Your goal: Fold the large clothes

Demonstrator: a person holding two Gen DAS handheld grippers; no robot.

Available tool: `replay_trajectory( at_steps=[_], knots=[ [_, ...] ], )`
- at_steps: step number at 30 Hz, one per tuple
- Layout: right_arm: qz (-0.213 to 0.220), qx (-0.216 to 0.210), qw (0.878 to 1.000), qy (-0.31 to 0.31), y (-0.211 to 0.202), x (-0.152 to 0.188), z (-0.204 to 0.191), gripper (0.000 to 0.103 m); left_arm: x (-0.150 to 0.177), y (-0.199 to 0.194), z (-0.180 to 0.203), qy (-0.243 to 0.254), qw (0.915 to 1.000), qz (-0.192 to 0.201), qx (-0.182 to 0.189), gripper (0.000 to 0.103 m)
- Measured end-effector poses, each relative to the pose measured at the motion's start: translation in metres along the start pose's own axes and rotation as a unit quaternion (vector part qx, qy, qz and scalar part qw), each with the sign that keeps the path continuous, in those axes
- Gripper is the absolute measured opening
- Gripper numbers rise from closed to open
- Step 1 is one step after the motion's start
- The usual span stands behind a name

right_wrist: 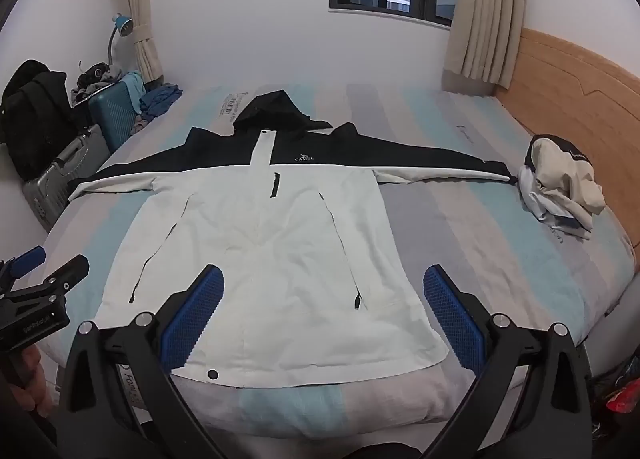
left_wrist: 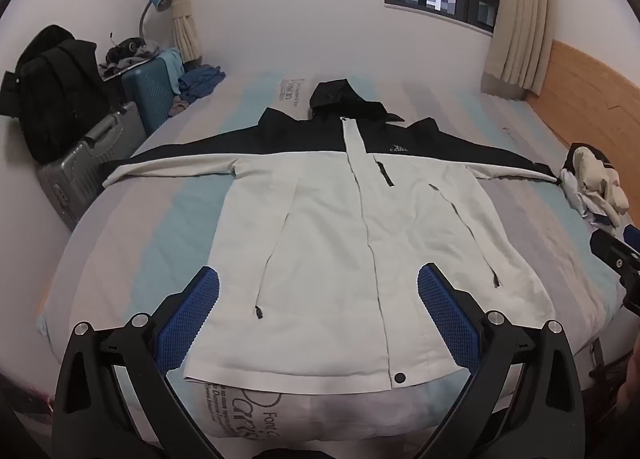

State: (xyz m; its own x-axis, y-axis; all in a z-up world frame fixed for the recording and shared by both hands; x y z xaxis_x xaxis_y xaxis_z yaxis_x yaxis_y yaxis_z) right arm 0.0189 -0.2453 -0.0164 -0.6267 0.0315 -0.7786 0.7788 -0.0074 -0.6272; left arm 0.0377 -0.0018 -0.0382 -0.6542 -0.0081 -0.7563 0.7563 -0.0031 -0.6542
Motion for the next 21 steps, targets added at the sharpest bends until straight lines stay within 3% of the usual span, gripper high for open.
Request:
replay_trajectory(
  at_steps=[21],
  knots=[
    [-0.011,-0.004,1.000,0.002,0.0040,0.0062,-0.0043,0.096,-0.0014,-0.0026,-0.0030,-0.010,0.9999,-0.002,-0.001,0.097]
  ],
)
Point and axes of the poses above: each gripper's, at about its wrist camera, not at the fingertips, and y roughly the way its jaws point, z to its right, x to its underside, the point moved 5 cm from there along y, roughly the way its jaws point, and after that the axes turned 2 degrees about z, right-handed, at the moved point
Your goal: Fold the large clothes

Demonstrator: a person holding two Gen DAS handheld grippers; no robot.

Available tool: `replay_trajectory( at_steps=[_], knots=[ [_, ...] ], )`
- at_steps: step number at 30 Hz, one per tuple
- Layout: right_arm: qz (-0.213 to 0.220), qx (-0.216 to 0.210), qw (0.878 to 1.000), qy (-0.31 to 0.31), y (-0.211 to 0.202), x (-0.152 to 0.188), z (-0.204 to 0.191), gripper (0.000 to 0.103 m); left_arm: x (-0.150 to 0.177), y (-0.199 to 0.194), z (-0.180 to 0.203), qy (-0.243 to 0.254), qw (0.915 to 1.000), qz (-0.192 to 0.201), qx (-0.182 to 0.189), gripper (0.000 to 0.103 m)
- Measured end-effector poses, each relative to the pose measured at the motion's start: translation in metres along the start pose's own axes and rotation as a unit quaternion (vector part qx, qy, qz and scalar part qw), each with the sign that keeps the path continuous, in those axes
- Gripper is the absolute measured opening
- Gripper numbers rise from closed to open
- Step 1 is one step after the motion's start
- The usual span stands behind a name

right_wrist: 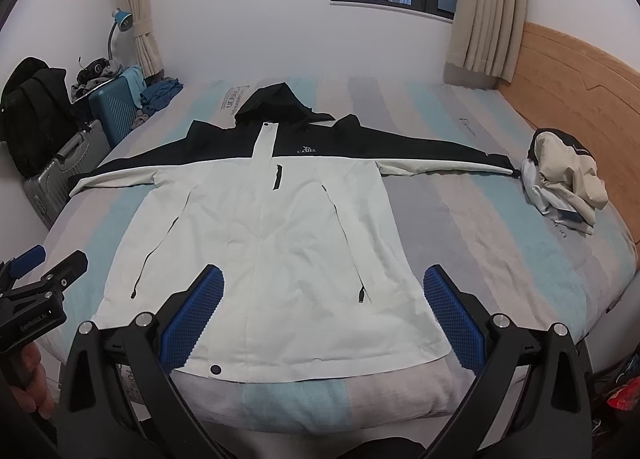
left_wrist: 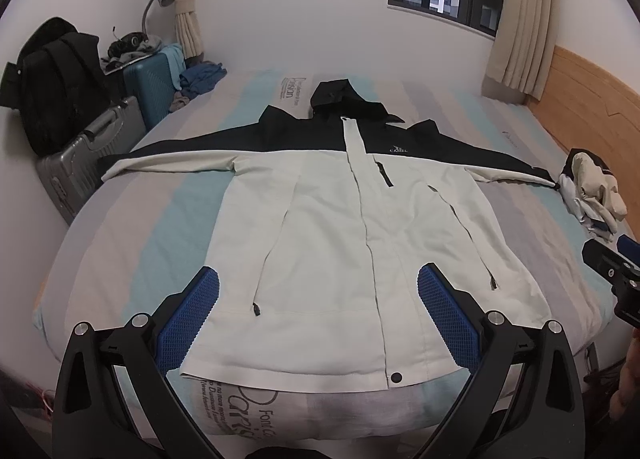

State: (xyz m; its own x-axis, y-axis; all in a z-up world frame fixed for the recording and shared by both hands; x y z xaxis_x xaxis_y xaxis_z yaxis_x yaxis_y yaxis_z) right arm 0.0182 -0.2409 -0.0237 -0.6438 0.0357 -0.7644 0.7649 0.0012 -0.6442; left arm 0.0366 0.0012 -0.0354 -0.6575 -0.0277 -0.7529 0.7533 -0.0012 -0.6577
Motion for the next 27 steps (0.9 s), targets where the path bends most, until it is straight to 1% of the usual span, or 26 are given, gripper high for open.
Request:
replay_trajectory(
  at_steps=[27],
  knots=[
    [0.004,-0.003,1.000,0.003,-0.0031,-0.0033,0.0033,0.096,0.0022,0.0009,0.0052,0.005,1.0000,-0.001,-0.001,0.097]
  ],
)
Point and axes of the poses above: each gripper's, at about its wrist camera, not at the fingertips, and y roughly the way its jaws point, z to its right, x to its underside, the point moved 5 cm from there along y, roughly the way its jaws point, and after that the axes turned 2 degrees about z, right-handed, at the moved point
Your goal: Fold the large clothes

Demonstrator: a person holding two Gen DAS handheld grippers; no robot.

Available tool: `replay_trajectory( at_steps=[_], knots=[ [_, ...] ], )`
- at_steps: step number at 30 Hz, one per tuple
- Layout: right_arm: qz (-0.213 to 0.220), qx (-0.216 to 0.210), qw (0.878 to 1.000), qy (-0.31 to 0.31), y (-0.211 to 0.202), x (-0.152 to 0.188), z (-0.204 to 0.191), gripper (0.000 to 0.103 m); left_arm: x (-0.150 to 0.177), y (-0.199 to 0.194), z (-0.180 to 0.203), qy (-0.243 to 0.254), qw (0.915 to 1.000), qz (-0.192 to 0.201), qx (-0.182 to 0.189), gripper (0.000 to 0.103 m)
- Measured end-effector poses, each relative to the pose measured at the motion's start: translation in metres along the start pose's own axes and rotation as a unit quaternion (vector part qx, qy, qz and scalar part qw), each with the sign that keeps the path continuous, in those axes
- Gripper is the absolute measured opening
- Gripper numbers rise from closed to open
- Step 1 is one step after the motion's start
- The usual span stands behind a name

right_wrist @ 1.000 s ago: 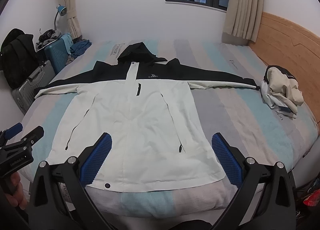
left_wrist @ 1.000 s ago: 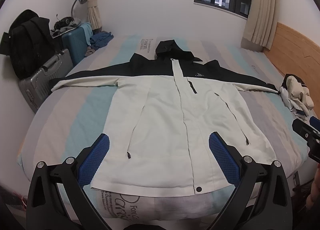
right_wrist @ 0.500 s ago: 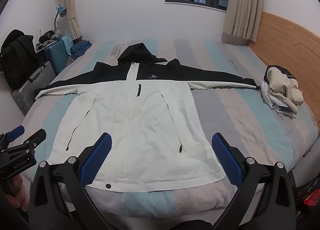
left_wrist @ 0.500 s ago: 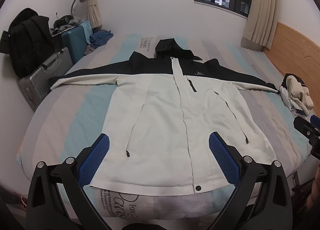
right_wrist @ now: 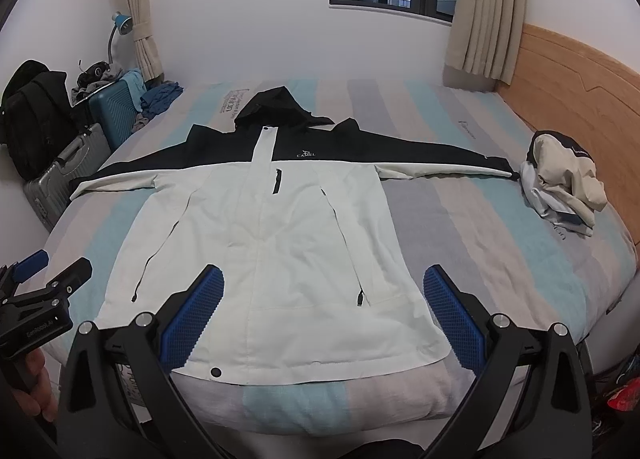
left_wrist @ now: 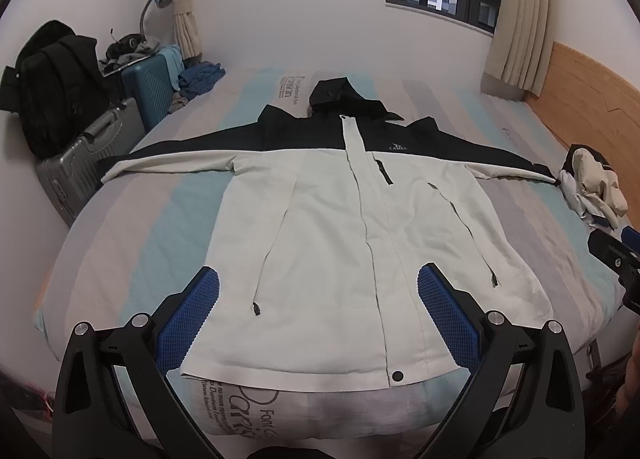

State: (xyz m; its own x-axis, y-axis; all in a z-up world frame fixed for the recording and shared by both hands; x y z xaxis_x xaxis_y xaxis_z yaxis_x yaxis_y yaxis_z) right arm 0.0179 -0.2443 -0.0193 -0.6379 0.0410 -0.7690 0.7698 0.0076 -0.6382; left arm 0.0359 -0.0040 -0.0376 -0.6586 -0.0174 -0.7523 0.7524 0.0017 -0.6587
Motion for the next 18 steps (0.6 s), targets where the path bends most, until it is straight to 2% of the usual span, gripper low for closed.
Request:
replay_trajectory(
  at_steps=[18],
  knots=[
    [-0.001,-0.001,1.000,0.000,0.0022,-0.0035,-0.0009,0.096,-0.0008,0.0028,-0.0006,-0.001,1.0000,-0.002,0.000,0.097]
  ],
)
Point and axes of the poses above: each gripper's, at about its wrist camera, not at the fingertips, and y roughly the way its jaws point, z to its right, x to its underside, the point moved 5 cm from there along y, roughly the way its jaws point, and after that the axes turned 2 degrees about z, right-handed, at the moved point
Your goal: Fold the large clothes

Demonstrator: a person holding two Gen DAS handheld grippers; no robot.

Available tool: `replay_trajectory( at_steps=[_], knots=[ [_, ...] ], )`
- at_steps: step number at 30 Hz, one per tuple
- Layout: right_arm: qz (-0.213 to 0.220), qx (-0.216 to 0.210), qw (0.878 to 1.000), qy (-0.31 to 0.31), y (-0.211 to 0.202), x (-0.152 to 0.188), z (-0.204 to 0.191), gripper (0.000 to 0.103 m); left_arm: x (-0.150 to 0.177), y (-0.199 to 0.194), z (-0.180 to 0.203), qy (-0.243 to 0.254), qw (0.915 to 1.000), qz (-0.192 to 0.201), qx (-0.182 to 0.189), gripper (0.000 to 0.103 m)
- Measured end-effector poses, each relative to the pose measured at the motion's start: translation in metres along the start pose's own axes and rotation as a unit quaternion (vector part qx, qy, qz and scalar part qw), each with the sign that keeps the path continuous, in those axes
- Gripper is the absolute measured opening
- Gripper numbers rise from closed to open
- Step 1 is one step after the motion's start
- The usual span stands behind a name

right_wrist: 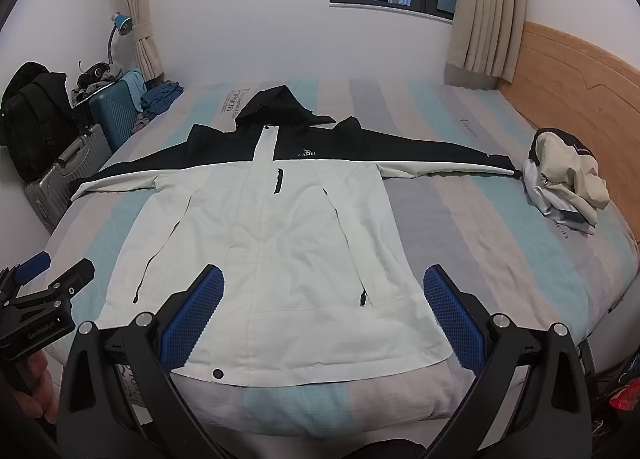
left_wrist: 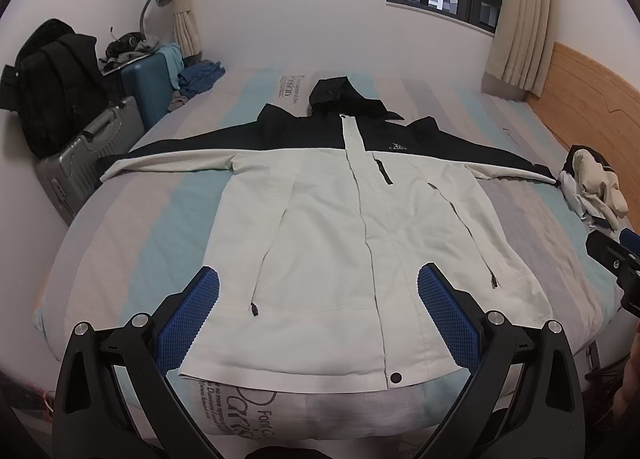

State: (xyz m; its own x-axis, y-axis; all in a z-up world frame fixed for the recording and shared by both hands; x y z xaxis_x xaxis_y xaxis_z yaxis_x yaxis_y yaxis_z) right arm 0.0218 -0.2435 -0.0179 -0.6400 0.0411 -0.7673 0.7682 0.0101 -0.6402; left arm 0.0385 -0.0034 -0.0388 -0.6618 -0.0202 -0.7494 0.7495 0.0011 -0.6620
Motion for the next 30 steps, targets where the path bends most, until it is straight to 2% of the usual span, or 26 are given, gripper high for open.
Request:
replay_trajectory(
  at_steps=[13,18,22,26,30],
  knots=[
    [0.000,-0.002,1.000,0.005,0.002,-0.001,0.000,0.096,-0.006,0.007,-0.004,-0.013,0.9997,-0.013,0.016,0.097],
    [-0.007,-0.013,1.000,-0.001,0.021,-0.008,0.000,0.096,-0.016,0.030,-0.018,-0.016,0.9996,-0.020,0.012,0.097],
    [-0.008,-0.016,1.000,-0.008,0.067,-0.018,-0.002,0.096,-0.033,0.076,-0.042,-0.014,0.9997,-0.020,-0.008,0.097],
    [-0.020,-0.013,0.999,-0.026,0.147,-0.042,-0.016,0.096,-0.064,0.156,-0.085,-0.023,0.9986,-0.023,-0.043,0.097],
    [-0.017,-0.015,0.999,-0.038,0.211,-0.071,-0.029,0.096,-0.099,0.220,-0.127,-0.038,0.9969,-0.019,-0.066,0.097]
  ],
)
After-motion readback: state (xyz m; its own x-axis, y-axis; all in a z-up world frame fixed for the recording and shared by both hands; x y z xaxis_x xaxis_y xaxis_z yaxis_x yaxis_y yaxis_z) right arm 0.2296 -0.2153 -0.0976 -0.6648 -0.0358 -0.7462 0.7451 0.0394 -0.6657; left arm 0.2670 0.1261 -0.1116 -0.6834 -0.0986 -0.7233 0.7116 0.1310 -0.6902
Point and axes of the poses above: each gripper's, at about its wrist camera, not at the fingertips, and y roughly the way its jaws point, z to its right, x to its underside, the point moved 5 cm from there along y, roughly the way its jaws point, and after that the axes turned 2 degrees about z, right-handed, at the moved point
